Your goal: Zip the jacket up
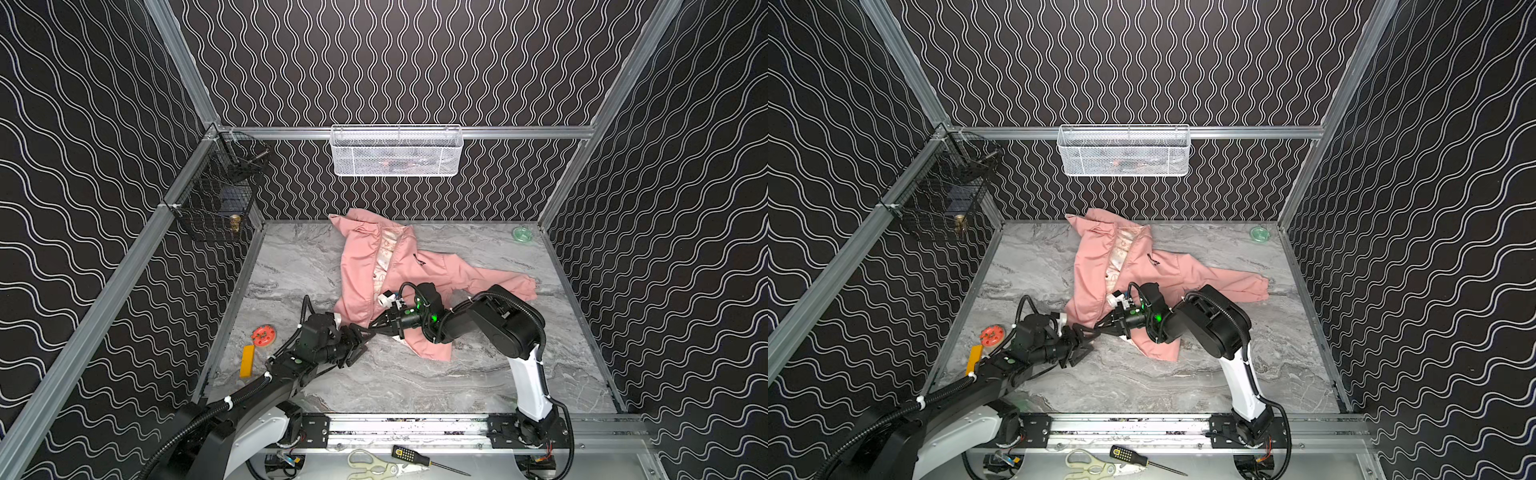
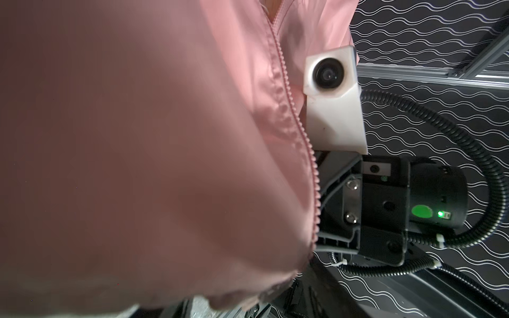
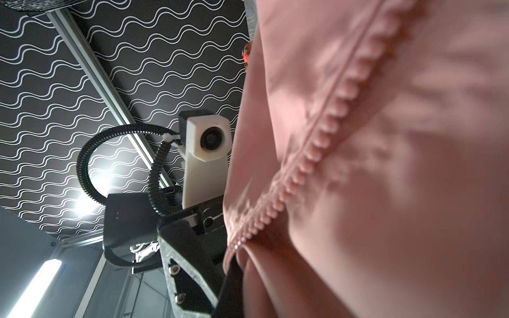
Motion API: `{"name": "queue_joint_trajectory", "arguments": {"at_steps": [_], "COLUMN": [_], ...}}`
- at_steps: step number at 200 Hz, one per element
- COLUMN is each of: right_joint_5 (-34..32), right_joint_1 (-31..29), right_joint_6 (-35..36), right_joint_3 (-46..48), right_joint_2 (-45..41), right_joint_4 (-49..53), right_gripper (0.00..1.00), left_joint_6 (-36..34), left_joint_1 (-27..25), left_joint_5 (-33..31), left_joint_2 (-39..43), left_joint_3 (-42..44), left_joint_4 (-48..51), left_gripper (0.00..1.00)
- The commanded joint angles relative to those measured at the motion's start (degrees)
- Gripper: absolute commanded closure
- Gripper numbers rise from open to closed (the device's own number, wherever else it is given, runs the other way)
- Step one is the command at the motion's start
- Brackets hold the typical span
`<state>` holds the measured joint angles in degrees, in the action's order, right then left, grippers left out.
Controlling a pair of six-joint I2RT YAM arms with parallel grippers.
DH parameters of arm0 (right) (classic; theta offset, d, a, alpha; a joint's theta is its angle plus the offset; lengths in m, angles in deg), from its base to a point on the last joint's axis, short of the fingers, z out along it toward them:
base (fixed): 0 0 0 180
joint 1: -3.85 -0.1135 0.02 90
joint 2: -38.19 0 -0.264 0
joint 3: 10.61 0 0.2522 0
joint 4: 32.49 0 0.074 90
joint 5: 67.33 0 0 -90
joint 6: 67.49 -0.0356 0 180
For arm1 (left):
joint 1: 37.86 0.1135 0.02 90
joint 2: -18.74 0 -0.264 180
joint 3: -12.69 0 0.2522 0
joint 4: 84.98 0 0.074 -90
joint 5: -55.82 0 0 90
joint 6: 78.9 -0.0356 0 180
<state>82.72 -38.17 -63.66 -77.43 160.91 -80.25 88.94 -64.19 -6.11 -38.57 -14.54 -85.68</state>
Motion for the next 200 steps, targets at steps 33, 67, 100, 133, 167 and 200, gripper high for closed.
{"name": "queue_joint_trajectory", "arguments": {"at_steps": [33, 67, 100, 133, 167, 200], "right_joint_5": [0.1, 0.4, 0.7, 0.9, 0.8, 0.5], "right_joint_1": [-0.1, -0.2, -0.1, -0.1, 0.0, -0.1], "right_joint_6": [-0.2, 0.5, 1.0, 2.2, 2.4, 2.6], "right_joint_3": [0.2, 0.1, -0.1, -0.7, -0.8, -0.6], "right_joint_2": [0.4, 0.2, -0.2, -0.4, -0.5, -0.5], "right_joint_4": [-0.2, 1.1, 2.1, 4.0, 4.0, 4.6], "right_gripper": [1.00, 1.00, 1.00, 1.00, 1.00, 1.00], "left_joint_6": [0.8, 1.9, 0.6, 0.0, -1.1, -0.4], "left_joint_1": [-0.1, -0.1, -0.1, 0.0, -0.1, -0.1], "left_joint_5": [-4.6, -7.6, -7.5, -9.6, -10.8, -11.5], "left_joint_2": [3.9, 4.2, 0.5, 1.7, 4.7, 5.3], "left_joint_3": [1.3, 4.1, 3.9, 3.5, 3.3, 5.5], "left_joint_4": [-0.5, -4.5, -7.5, -7.4, -3.8, -5.9], "left_gripper": [0.36, 0.36, 0.36, 0.35, 0.35, 0.35]}}
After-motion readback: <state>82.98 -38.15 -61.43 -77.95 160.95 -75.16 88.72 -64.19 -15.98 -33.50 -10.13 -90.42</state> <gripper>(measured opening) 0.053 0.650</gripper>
